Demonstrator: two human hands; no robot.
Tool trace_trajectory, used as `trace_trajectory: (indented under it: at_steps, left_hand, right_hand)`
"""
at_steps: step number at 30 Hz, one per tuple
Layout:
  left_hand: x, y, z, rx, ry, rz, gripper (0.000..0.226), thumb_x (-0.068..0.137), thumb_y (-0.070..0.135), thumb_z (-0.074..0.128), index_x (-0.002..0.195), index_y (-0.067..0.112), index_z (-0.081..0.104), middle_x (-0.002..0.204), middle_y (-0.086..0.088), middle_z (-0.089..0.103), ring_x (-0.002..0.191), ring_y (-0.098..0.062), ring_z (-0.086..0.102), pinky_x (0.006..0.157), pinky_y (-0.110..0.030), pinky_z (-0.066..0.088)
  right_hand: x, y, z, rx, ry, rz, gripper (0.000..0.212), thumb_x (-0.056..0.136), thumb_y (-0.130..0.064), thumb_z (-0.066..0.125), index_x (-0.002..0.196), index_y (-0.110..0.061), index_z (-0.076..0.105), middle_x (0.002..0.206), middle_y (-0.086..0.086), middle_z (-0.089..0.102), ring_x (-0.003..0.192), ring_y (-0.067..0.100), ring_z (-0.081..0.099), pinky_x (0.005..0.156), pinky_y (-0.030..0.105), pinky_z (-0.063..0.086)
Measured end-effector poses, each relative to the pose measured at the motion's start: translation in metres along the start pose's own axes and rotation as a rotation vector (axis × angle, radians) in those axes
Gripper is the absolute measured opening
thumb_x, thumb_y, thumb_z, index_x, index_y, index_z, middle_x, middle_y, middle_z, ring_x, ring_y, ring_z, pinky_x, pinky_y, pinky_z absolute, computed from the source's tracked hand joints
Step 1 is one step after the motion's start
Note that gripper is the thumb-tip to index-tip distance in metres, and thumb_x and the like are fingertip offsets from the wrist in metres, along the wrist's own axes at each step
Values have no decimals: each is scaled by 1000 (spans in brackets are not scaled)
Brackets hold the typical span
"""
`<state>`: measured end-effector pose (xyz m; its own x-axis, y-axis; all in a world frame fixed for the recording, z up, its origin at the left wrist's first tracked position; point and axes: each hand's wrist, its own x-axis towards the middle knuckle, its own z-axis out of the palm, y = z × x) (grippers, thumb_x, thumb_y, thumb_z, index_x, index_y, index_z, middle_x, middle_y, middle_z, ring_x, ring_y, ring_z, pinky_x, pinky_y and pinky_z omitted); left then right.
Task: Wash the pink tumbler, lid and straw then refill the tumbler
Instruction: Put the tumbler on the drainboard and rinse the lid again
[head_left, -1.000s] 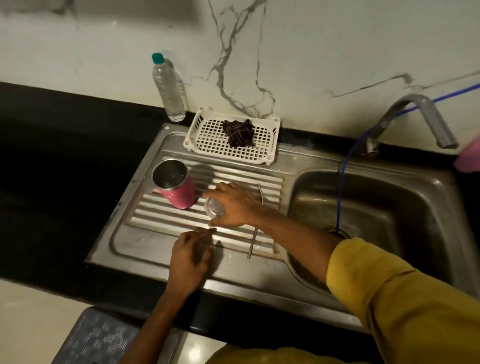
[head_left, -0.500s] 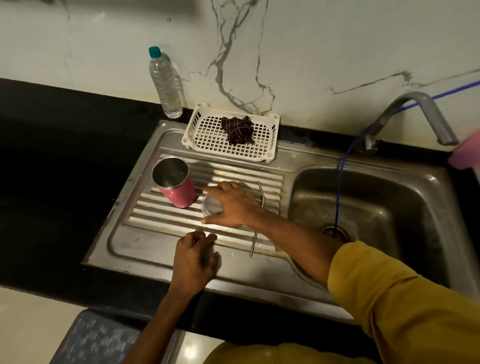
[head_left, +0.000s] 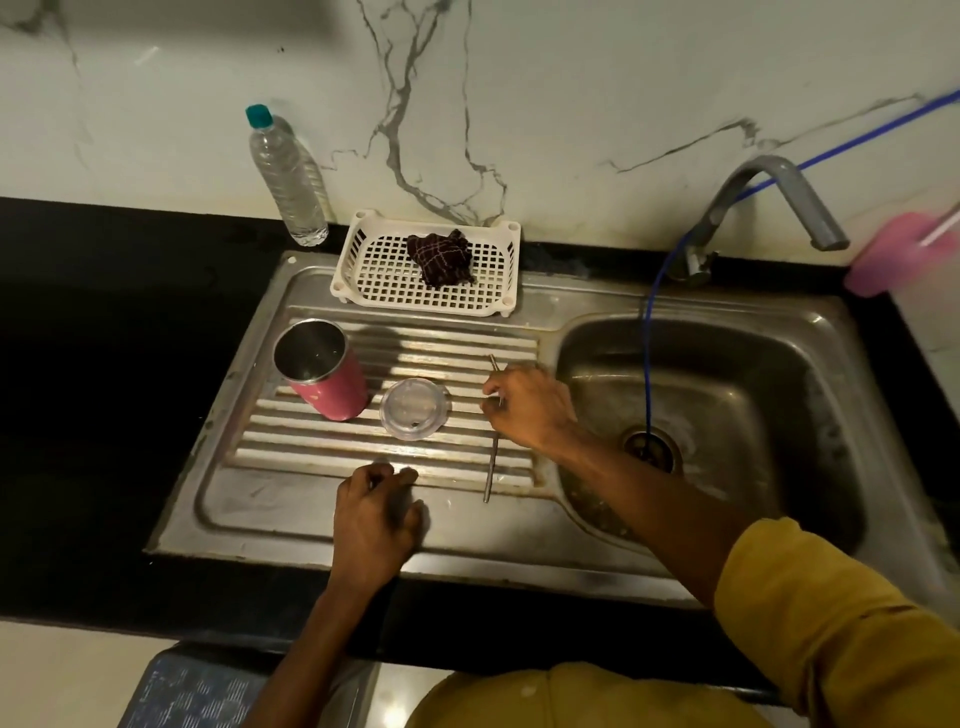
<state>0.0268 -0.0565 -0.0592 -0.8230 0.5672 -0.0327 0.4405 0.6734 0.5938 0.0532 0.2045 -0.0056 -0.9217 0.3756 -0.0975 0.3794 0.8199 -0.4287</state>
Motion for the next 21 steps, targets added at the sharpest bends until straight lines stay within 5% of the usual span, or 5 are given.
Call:
trace_trajectory:
  at_steps: [7,16,21]
  left_hand:
    - [0,-3,2,13,3,-4,46,78,34,66,120,16,72,121,-12,59,110,-36,55,89,-34,38]
    - [0,11,-3,-133,27,-39,50,86,29,76,133,20,60,128,-7,52,114,-25,51,91,-28,39]
    - [56,41,-15,17,101,75,78,78,40,80,145,19,47,146,-13,41,130,-33,43,102,-48,44]
  right_hand:
    - [-8,24,7,122,-23,289,21,86,-51,68,91,-30,68,86,-12,65,86,15,63,80,32,49]
    - [-7,17,9,126,-11,347,28,86,-54,64,94,-28,68,95,-7,68,93,18,62,79,32,44]
    - [-18,15,4,127,19,325,20,92,-46,61,96,-28,68,90,-9,67,88,16,62,77,30,43]
